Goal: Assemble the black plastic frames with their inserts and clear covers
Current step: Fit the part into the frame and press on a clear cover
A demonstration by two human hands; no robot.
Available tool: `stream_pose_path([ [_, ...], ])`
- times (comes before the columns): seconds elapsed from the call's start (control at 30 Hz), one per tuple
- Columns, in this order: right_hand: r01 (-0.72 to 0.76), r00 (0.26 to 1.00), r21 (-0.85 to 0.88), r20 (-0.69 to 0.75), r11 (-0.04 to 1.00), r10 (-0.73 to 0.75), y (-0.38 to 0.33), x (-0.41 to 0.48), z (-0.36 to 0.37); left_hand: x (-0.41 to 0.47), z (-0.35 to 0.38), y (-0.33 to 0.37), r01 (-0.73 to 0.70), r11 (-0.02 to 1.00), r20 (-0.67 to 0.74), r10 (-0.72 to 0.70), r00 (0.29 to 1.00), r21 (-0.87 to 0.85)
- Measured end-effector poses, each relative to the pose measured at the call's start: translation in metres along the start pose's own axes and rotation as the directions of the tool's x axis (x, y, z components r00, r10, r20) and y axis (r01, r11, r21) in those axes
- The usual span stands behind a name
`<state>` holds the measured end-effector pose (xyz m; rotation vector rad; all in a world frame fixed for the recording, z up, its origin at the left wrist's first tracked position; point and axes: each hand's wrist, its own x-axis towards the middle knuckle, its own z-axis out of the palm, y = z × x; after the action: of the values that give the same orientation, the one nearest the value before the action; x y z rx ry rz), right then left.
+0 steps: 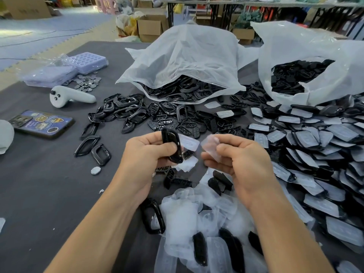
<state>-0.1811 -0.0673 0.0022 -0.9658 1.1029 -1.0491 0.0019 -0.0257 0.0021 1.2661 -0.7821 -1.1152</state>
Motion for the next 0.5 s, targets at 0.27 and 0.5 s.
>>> stream_pose_path([
  [0.27,0.133,0.969,-0.302,0.241,0.944,-0.059,0.002,-0.006,0.008,0.001,-0.011,-0.001,-0.123,0.992,0.461,0.091,0.883,0.040],
  [0.5,-0.041,0.914,-0.159,0.393,0.986,0.102,-0.002,-0.008,0.004,0.002,-0.012,-0.002,-0.181,0.981,0.480,0.127,0.868,0.069],
])
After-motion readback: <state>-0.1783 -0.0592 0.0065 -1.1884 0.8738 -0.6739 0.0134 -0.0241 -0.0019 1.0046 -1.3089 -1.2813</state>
